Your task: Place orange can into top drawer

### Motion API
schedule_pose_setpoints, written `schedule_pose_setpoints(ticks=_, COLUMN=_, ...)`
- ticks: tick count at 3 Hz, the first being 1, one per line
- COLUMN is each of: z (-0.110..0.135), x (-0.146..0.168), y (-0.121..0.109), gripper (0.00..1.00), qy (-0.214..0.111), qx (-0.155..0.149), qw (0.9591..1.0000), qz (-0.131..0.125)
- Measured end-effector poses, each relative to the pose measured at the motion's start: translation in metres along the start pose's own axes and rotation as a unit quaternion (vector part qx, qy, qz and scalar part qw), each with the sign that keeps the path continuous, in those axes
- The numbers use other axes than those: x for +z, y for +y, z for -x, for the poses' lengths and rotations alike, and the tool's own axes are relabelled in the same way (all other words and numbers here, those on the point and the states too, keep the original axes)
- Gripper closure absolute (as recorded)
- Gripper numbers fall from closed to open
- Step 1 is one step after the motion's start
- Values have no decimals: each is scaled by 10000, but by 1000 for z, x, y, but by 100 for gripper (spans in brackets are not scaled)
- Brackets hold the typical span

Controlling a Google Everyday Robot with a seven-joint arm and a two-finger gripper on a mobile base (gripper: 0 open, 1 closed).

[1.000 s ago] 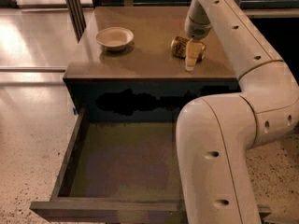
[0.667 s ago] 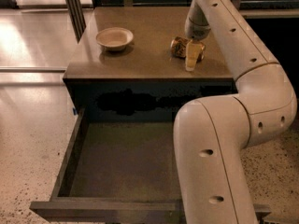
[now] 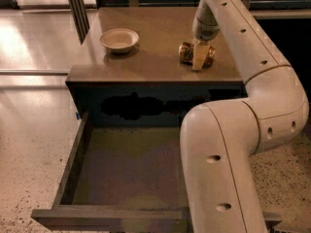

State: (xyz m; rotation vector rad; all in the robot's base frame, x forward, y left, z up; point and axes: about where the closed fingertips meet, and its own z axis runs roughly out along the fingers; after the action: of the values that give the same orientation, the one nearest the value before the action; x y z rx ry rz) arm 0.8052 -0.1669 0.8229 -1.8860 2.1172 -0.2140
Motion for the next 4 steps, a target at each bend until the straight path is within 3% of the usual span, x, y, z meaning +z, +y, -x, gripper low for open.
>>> schedule_pose_setpoints(ticks=1, z=0, x=0, y=0, gripper=92, qy=0, qx=0, qw=10000, qz=0)
schedule_pose_setpoints(ticks=2, z=1, x=-4, y=-1, gripper=100, qy=0, qx=0, qw=10000, qz=0)
schedule_pose_setpoints(ticks=3, z=-7, x=-26, y=8, gripper=100, qy=-202, qx=179, qw=9996, qz=20)
schedule_pose_setpoints(ticks=4, z=1, x=-62, y=27, gripper=100, qy=-584, qx=286, qw=9979, qz=15)
